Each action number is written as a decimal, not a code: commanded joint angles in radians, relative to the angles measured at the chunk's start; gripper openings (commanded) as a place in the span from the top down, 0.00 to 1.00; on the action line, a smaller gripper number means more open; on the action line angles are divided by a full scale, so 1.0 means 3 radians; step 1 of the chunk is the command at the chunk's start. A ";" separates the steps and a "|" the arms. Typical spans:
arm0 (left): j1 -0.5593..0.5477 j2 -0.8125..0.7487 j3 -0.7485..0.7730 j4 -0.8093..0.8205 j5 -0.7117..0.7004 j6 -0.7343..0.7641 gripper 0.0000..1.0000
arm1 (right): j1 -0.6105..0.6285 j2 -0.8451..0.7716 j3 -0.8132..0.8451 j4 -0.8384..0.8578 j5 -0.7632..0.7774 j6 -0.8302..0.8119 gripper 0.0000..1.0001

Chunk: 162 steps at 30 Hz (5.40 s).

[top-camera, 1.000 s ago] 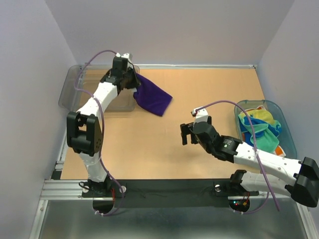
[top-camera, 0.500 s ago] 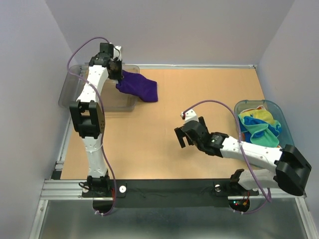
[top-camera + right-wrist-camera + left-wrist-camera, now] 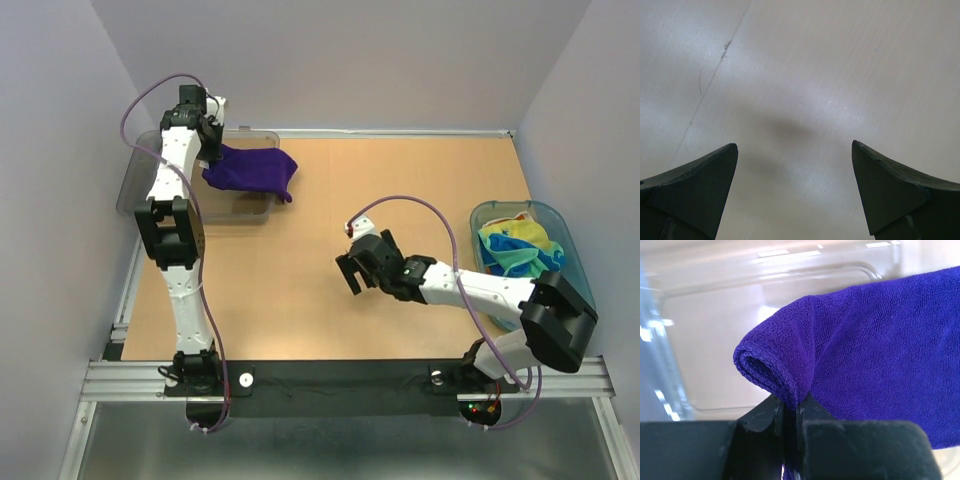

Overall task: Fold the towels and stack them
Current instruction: Neatly place the folded towel into the bin, then grab crumpled towel

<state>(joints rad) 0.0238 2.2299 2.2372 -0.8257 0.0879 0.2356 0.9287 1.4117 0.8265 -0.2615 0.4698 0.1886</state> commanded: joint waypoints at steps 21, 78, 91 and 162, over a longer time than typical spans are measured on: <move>0.0053 0.0303 0.0090 0.0308 -0.0743 0.0427 1.00 | -0.0023 0.0290 0.0410 -0.0003 -0.0160 -0.0245 0.00; 0.0146 -0.0468 -0.0364 0.0946 -0.1409 -0.0452 0.34 | -0.0630 -0.0134 0.0630 -0.0141 0.0244 0.0051 0.00; -0.0458 -0.0628 -0.1372 0.1571 -0.0866 -0.1117 0.78 | -0.1040 -0.0977 0.0303 -0.0202 0.0198 0.0184 0.00; -0.0867 -0.4324 -0.4604 0.2537 -0.0344 -0.1322 0.29 | -0.3500 -0.0768 0.0849 -0.0677 0.0439 0.0287 0.99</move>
<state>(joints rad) -0.2340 0.9474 0.8341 -0.1089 -0.0227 -0.1734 -0.1211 1.2583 0.9154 -0.4683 0.6304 0.3195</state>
